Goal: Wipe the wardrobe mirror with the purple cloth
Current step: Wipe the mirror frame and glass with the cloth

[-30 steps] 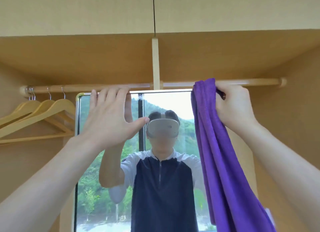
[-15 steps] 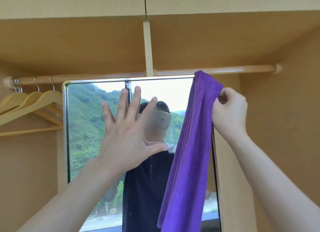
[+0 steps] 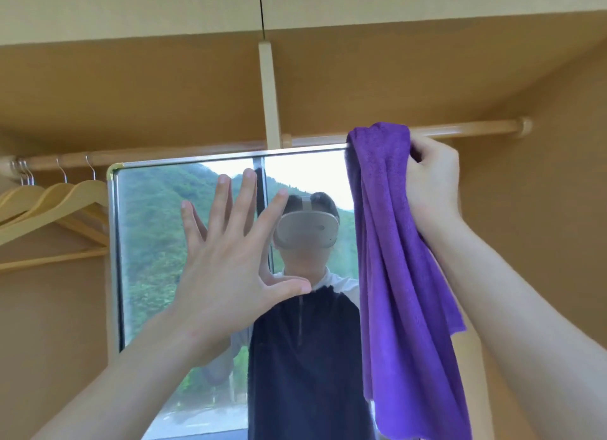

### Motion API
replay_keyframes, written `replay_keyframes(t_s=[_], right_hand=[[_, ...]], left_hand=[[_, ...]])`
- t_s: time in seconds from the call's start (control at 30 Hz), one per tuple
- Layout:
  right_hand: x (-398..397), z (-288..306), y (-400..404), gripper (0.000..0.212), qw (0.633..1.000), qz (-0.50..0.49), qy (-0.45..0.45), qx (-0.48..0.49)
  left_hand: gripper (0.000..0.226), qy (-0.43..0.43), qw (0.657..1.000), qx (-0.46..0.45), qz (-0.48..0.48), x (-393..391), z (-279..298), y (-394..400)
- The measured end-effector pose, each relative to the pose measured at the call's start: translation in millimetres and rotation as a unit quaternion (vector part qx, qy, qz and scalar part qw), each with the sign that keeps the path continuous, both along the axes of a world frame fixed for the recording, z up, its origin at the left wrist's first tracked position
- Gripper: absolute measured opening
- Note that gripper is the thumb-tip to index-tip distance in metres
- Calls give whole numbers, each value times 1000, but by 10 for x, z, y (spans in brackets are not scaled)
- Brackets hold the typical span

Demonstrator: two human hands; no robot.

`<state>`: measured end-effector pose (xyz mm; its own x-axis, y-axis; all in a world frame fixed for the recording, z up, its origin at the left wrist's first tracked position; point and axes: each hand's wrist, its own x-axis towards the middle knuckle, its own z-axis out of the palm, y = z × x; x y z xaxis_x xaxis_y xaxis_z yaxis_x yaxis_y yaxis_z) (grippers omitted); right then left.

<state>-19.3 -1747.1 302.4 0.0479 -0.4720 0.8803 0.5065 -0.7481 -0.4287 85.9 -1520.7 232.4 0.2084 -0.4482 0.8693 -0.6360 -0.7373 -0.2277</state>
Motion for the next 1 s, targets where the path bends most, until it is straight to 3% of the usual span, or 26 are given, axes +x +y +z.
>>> replay_keyframes(t_s=[0.13,0.27,0.43,0.57,1.0], right_hand=[[-63,115,-21,37,986,85,-49,132],[-160,30,-103,36,974,110,-74,183],[-136,-327,82,7,997,-9,-31,73],[-31,-802,249,17,993,-112,-26,-18],[-44,-2388,342,38,986,-124,91,66]], left_hand=[[119,13,1000,0,-11,-1,8,23],[121,24,1000,-2,-12,-7,16,19],[122,33,999,-3,-5,-16,25,4],[122,40,999,-7,-11,-49,28,-11],[114,17,1000,-3,3,-129,-33,-29]])
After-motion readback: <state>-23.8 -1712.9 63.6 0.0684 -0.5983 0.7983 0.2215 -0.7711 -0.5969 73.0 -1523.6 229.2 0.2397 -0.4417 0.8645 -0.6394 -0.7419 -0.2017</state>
